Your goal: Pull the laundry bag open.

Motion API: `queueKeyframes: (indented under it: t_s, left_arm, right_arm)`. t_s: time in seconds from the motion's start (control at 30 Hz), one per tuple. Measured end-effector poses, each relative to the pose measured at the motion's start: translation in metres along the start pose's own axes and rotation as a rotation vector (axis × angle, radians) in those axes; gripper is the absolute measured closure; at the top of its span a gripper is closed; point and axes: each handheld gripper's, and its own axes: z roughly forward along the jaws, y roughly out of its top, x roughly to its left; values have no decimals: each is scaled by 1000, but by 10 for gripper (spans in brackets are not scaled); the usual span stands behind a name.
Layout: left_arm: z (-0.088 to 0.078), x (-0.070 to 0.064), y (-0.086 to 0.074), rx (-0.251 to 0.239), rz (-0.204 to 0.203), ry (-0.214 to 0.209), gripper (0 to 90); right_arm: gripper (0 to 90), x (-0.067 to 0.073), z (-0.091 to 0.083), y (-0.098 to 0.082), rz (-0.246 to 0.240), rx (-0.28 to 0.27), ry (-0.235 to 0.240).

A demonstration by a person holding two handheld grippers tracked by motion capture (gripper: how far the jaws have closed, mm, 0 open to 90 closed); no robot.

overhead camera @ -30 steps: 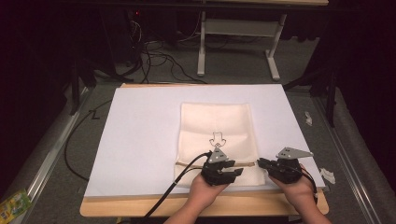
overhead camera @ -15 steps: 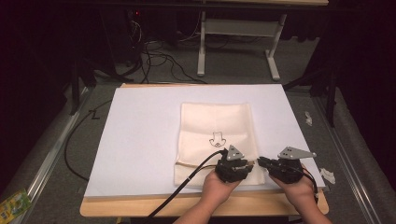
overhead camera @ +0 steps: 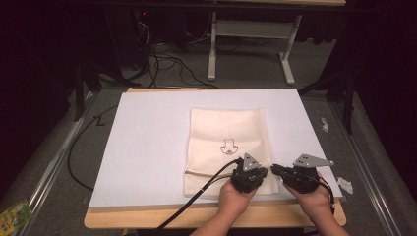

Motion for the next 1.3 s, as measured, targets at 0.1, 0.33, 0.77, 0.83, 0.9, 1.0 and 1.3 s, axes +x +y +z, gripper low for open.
queueKeyframes:
  t_s: [0.1, 0.33, 0.77, 0.83, 0.9, 1.0, 1.3]
  left_arm:
    - [-1, -1, 0, 4, 13, -4, 868]
    - [-6, 1, 0, 11, 27, 20, 873]
    - [-41, 32, -16, 52, 12, 42, 874]
    - [-50, 35, -18, 64, 17, 37, 875]
    - [-53, 37, -19, 74, 20, 45, 876]
    - [-65, 54, -26, 82, -37, 81, 877]
    - [-131, 105, -44, 109, -123, 211, 877]
  right_arm:
    - [856, 0, 0, 0, 0, 4, -7]
    - [857, 1, 0, 2, -6, 1, -23]
    - [858, -4, -2, 0, 14, 3, -37]
    - [859, 2, 2, 2, -2, 9, -20]
    - [860, 5, 3, 3, -10, 14, -25]
    - [863, 3, 2, 5, 7, 9, -74]
    - [862, -26, -11, -4, 95, -13, -131]
